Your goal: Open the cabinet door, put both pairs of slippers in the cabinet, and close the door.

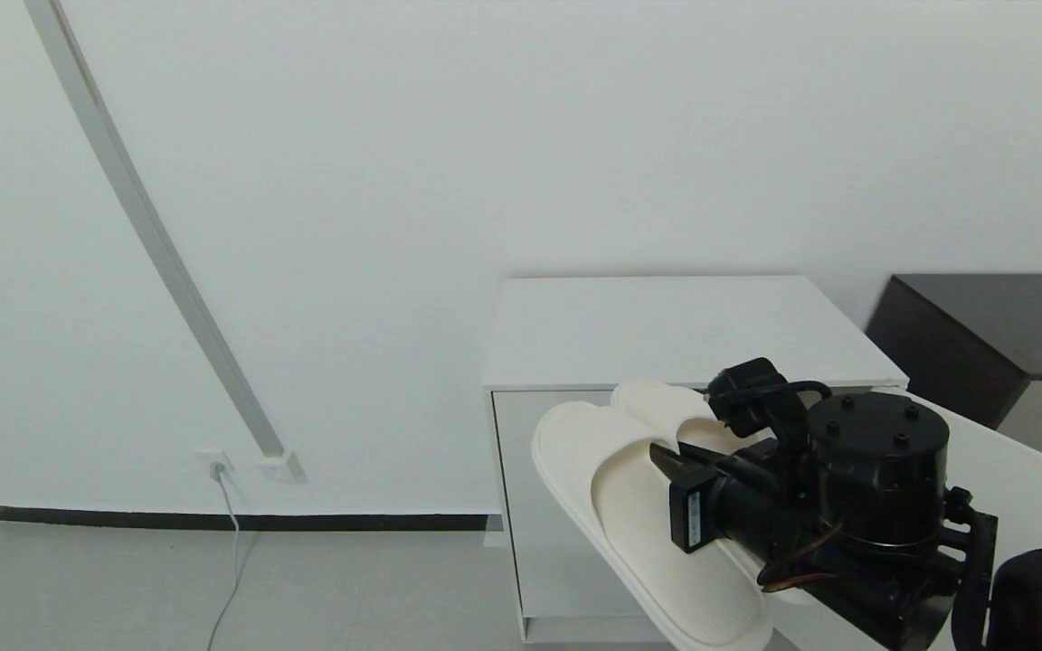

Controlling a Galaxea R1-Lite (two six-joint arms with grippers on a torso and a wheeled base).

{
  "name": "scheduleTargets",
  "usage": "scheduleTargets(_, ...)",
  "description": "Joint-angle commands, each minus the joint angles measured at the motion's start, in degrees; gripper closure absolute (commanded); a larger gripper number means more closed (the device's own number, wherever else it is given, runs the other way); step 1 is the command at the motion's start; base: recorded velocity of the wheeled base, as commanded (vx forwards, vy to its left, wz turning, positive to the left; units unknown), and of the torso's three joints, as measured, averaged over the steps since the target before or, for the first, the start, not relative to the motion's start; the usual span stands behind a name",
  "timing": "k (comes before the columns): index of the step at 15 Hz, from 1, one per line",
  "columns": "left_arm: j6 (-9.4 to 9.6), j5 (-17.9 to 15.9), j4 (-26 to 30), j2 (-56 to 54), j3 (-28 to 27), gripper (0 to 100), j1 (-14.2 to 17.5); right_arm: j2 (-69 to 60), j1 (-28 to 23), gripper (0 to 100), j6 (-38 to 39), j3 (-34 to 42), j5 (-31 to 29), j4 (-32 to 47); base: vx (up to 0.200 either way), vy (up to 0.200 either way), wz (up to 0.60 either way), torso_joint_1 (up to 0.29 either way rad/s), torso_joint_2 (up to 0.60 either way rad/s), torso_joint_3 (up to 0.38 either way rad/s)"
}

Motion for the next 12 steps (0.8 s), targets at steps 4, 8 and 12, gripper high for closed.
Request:
scheduleTargets(4, 0.02, 0.0, 0.0, 0.0, 0.0, 100, 0.0, 0.6, 0.4, 100, 0.0, 0.0, 0.0, 0.0, 0.0, 0.0, 0.0, 0.0, 0.0, 0.0)
scheduleTargets(8, 0.02, 1.1, 0.0, 0.0, 0.0, 100, 0.0, 0.6, 0.4, 100, 0.0, -0.1, 0.0, 0.0, 0.0, -0.05, 0.0, 0.001, 0.0, 0.002)
scheduleTargets(12, 0.02, 1.1, 0.0, 0.0, 0.0, 100, 0.0, 0.6, 0.4, 100, 0.0, -0.1, 0.0, 0.0, 0.0, -0.2, 0.0, 0.001, 0.0, 0.002)
